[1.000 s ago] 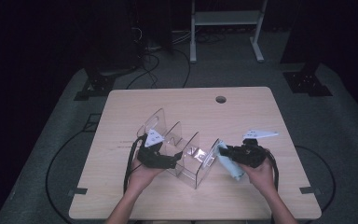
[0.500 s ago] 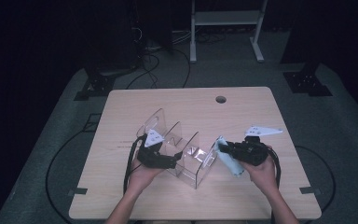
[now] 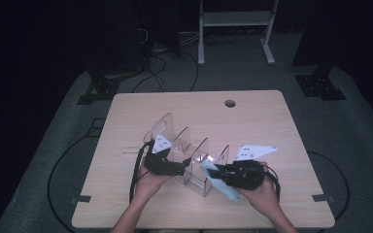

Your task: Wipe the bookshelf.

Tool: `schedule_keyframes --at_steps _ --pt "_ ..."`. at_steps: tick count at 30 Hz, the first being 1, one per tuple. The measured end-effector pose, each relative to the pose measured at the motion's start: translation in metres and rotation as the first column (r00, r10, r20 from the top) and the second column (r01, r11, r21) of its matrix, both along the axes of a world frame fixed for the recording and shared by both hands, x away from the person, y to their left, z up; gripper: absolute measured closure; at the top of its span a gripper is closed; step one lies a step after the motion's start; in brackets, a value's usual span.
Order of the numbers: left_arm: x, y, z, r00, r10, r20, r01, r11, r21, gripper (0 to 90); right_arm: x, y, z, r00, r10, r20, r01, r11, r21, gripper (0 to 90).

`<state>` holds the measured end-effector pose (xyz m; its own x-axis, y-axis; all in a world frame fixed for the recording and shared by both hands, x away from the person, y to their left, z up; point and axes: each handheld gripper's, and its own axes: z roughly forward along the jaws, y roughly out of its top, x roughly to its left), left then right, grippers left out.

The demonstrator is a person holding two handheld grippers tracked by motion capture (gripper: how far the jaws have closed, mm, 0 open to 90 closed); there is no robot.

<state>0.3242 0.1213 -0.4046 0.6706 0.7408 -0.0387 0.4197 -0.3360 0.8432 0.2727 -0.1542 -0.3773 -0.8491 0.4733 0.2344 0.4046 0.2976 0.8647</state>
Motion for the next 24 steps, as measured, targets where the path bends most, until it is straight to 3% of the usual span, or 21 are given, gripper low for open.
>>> schedule_keyframes --at_steps 3,4,6,9,13,16,19,24 --pt "0.0 0.0 0.0 1.0 -0.001 0.003 0.001 1.0 -0.002 8.0 -0.01 0.015 0.002 0.9983 0.057 0.002 -0.057 0.997 -0.042 76.7" --pt "-0.001 0.0 0.0 1.0 0.002 0.002 -0.002 1.0 0.003 8.0 -0.012 0.02 0.002 0.9977 0.067 0.012 -0.066 0.995 -0.076 76.6" --pt "-0.001 0.0 0.001 1.0 -0.003 0.002 0.003 1.0 0.006 8.0 -0.012 0.021 0.003 0.9977 0.064 0.024 -0.062 0.994 -0.09 76.8" --pt "-0.001 0.0 0.001 1.0 -0.005 0.003 0.005 1.0 0.005 8.0 -0.005 0.011 0.009 0.999 0.001 0.046 0.003 0.996 -0.087 76.7" --pt "-0.001 -0.001 0.001 0.9999 -0.01 0.006 0.01 0.9999 0.003 7.9 0.02 -0.013 0.01 0.9934 -0.107 0.042 0.109 0.992 -0.07 76.7" --pt "-0.001 -0.001 0.001 0.9999 -0.011 0.007 0.011 0.9999 0.001 7.8 0.038 -0.033 0.008 0.9783 -0.203 0.038 0.206 0.977 -0.062 76.7" --pt "-0.001 -0.001 0.0 0.9999 -0.01 0.008 0.01 0.9999 -0.005 7.7 0.052 -0.05 0.0 0.9619 -0.274 0.0 0.273 0.961 -0.042 76.8" --pt "-0.001 -0.001 0.0 0.9999 -0.006 0.008 0.006 1.0 -0.005 7.8 0.06 -0.064 -0.024 0.9466 -0.317 -0.059 0.315 0.948 -0.036 77.0"
